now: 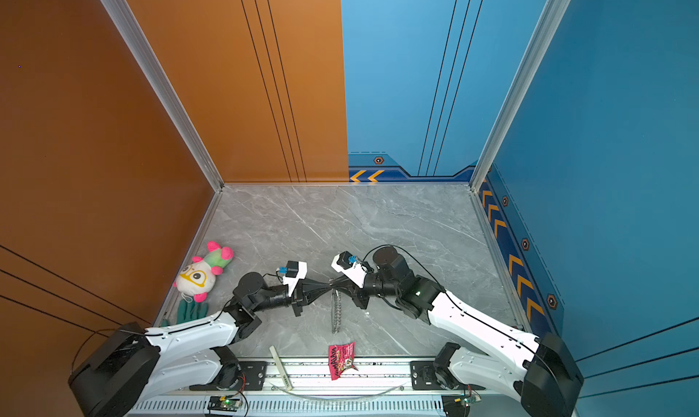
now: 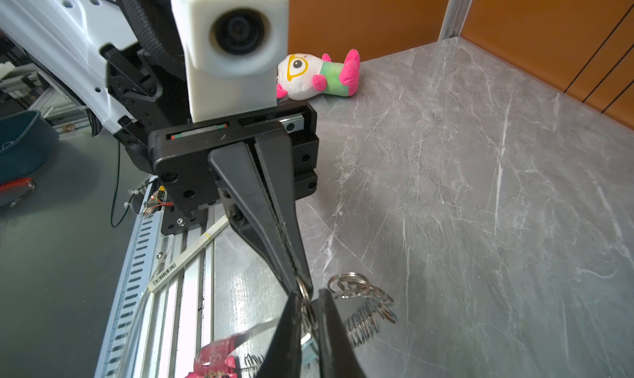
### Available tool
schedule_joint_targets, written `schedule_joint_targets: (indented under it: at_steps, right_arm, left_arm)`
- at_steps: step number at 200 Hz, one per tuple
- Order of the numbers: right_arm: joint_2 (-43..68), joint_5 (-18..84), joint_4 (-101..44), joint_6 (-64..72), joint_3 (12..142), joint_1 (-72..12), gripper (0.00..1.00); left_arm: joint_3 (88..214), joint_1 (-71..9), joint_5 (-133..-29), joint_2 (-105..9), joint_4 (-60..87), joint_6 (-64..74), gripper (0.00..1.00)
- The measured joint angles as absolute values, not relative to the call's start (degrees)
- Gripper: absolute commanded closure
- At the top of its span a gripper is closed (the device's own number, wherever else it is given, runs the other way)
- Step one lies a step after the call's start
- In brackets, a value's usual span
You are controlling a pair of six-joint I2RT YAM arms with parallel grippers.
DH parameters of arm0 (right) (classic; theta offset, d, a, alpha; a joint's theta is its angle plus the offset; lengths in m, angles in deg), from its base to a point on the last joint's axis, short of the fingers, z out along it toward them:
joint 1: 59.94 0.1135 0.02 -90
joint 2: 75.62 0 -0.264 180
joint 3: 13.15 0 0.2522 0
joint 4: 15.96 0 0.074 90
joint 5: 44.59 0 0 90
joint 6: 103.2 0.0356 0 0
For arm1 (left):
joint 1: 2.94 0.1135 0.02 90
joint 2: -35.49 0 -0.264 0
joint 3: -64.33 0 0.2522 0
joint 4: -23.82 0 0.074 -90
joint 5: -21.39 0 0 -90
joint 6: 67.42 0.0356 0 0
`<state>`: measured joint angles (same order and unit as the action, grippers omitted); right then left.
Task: Attach keys to a key ring
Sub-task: Insert the key into the keyring.
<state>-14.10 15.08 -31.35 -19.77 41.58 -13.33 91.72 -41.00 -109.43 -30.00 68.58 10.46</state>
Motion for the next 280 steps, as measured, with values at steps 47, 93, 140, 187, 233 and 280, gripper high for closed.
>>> schedule_joint_targets:
  at_steps: [47,93,140,187,233,280]
  right_arm:
    - [-14.1,14.5,-33.8,-21.0,42.2,-13.3,1.00]
    - [-13.9,14.6,-36.9,-22.1,43.8,-13.1,1.00]
    - [-11.0,17.0,-46.9,-25.7,50.7,-11.4,1.00]
    - [-9.2,18.9,-53.7,-28.7,54.9,-10.3,1.00]
    - [-6.4,20.7,-58.4,-30.2,58.2,-9.2,1.00]
    - [-4.3,23.8,-61.1,-31.0,59.8,-8.0,1.00]
  left_arm:
    - [91.7,-41.3,-110.1,-30.7,68.5,10.0,1.00]
    - [92.0,-41.3,-110.3,-31.3,68.8,10.1,0.88]
    - [92.6,-41.3,-110.3,-31.5,67.6,10.5,0.87]
    - [93.2,-41.7,-111.3,-31.5,65.8,11.2,0.87]
    - [93.3,-42.1,-111.5,-31.5,63.4,11.5,0.92]
    - [93.3,-42.4,-111.7,-31.5,60.7,12.3,1.00]
